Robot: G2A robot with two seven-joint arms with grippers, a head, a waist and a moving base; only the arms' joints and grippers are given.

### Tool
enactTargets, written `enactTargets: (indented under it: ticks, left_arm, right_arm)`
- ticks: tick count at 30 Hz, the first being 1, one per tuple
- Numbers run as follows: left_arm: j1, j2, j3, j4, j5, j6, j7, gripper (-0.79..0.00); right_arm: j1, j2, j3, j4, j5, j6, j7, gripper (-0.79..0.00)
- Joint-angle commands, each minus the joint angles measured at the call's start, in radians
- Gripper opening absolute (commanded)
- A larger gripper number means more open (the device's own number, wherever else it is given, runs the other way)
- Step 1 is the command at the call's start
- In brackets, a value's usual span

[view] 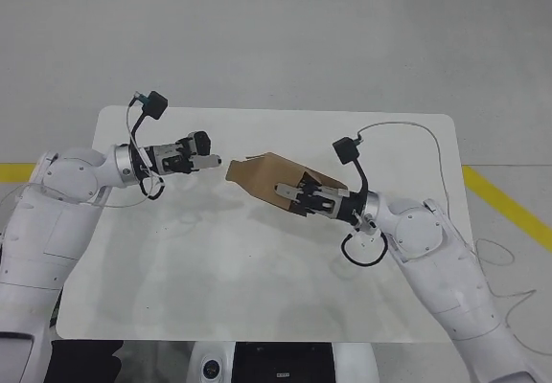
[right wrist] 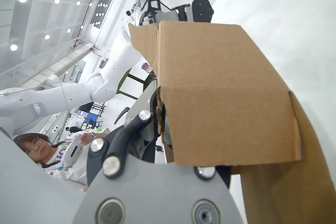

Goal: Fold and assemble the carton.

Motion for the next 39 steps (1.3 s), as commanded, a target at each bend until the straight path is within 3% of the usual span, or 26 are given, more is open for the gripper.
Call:
enactTargets:
  ticks: [1,10,22,39]
  left_arm:
    - [0.005,0.001,-0.003,-0.022,0.003,-0.007,0.004,0.000]
    - [0.026,0.008,-0.013,-0.085,0.074,-0.029,0.027,0.000]
    - [0.084,0.017,-0.045,-0.181,0.298,-0.010,0.159,0.000]
    - [0.066,0.012,-0.020,-0.123,0.338,0.045,0.201,0.000]
  right_arm:
    - [0.003,0.000,-0.007,-0.004,-0.019,0.024,0.007,-0.785]
    - [0.012,-0.002,-0.024,-0.004,-0.034,0.057,0.000,-0.785]
    - [0.009,-0.001,-0.024,-0.013,-0.038,0.055,-0.003,-0.785]
    - [0.027,-0.006,-0.048,-0.010,0.030,-0.022,0.013,-0.785]
